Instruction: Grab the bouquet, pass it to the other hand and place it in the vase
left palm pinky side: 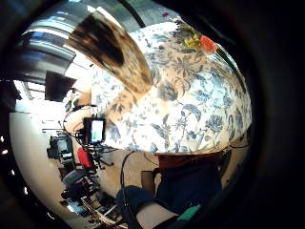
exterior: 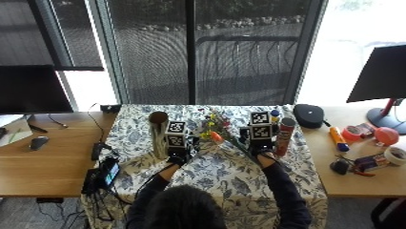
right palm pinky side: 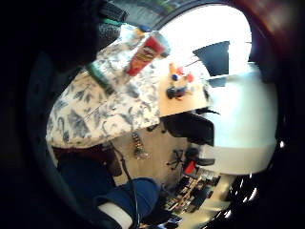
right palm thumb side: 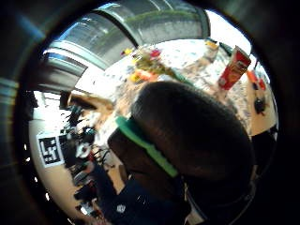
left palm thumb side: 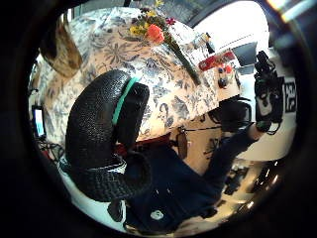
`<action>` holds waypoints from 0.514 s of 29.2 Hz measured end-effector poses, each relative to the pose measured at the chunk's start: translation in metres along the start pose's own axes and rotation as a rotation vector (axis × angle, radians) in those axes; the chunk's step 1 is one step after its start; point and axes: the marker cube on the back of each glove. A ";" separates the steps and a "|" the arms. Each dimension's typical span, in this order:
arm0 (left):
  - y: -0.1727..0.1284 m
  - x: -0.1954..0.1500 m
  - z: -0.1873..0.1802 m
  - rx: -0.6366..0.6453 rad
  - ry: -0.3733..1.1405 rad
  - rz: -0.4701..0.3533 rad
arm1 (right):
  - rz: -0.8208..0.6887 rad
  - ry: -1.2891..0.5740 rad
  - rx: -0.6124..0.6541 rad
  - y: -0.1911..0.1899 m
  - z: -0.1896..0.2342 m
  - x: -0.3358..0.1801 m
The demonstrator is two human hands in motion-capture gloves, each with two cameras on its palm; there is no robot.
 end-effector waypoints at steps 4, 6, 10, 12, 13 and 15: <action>0.000 0.001 -0.005 0.007 -0.008 -0.002 | -0.034 -0.062 -0.045 0.003 -0.004 0.000; 0.000 0.002 -0.007 0.007 -0.007 -0.001 | -0.048 -0.077 -0.059 0.002 -0.004 0.001; 0.002 0.003 -0.011 0.008 0.006 0.010 | -0.078 -0.092 -0.068 0.000 -0.006 0.001; 0.000 0.002 -0.011 0.010 0.012 0.015 | -0.093 -0.106 -0.067 -0.001 -0.006 0.000; -0.001 0.001 -0.011 0.009 0.015 0.015 | -0.099 -0.112 -0.067 -0.002 -0.007 -0.002; -0.003 0.000 -0.011 0.000 0.025 0.014 | -0.115 -0.117 -0.075 0.002 -0.013 -0.006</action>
